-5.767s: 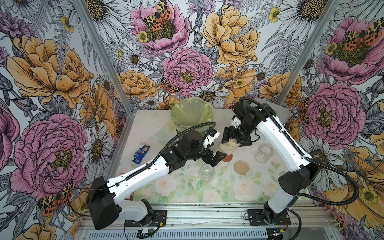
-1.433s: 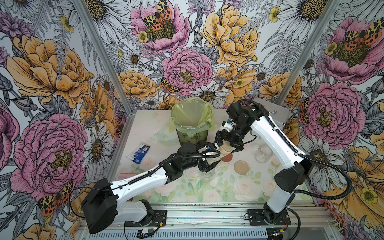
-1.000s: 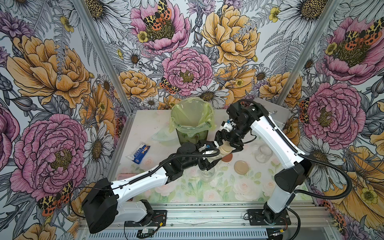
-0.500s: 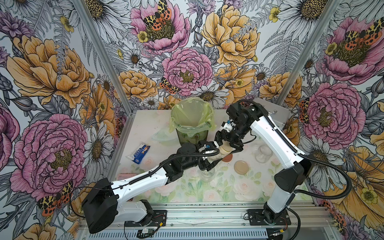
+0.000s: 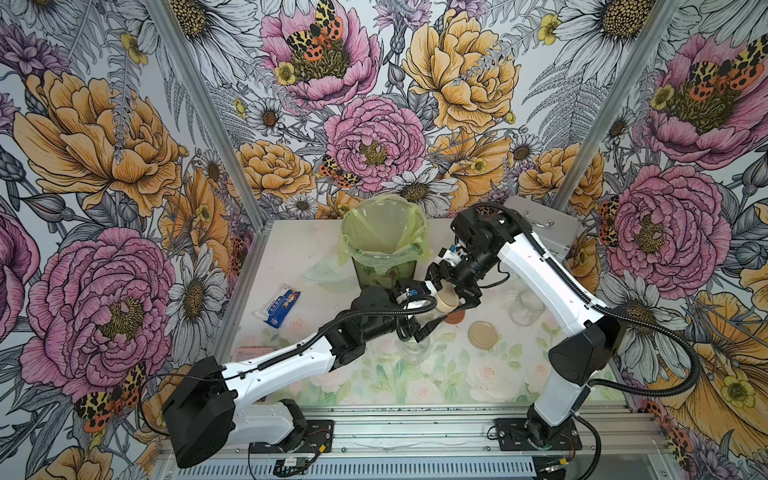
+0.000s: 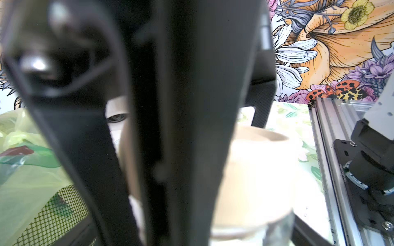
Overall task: Empty moldy rice from jars
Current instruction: Adjust the jar.
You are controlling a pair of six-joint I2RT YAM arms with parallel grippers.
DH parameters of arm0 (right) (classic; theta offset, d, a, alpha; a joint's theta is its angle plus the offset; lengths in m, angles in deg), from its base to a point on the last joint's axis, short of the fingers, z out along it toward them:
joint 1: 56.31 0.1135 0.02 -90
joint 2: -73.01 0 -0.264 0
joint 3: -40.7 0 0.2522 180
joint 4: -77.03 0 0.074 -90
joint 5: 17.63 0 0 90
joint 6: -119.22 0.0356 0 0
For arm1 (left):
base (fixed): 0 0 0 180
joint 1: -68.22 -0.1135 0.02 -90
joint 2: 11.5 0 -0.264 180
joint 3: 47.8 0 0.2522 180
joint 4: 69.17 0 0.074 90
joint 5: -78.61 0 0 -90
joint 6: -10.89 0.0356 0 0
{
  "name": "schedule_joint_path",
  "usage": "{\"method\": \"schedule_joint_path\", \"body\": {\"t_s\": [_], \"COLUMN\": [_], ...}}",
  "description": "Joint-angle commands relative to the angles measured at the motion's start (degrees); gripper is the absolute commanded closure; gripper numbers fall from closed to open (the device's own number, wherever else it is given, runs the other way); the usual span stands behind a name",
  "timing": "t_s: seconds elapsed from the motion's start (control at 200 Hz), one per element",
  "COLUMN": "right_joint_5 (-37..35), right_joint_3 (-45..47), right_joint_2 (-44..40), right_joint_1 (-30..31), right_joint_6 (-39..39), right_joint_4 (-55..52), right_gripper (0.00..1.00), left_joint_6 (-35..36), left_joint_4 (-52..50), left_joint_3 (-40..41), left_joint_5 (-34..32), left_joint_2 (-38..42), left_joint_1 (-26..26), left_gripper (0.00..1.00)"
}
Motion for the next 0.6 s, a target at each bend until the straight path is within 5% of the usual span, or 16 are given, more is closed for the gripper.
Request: {"method": "schedule_joint_path", "body": {"t_s": [0.0, 0.595], "right_joint_5": [11.39, 11.97], "right_joint_3": [-0.86, 0.59], "right_joint_2": [-3.30, -3.43], "right_joint_1": [0.50, -0.35], "right_joint_6": [1.64, 1.63], "right_joint_4": [0.57, 1.55], "right_gripper": [0.90, 0.91], "left_joint_6": [0.31, -0.19], "left_joint_4": [-2.52, -2.18], "left_joint_3": [2.19, 3.75], "left_joint_5": [-0.05, 0.72], "left_joint_2": [-0.82, 1.23], "left_joint_1": [-0.57, -1.29], "left_gripper": [0.01, 0.04]}}
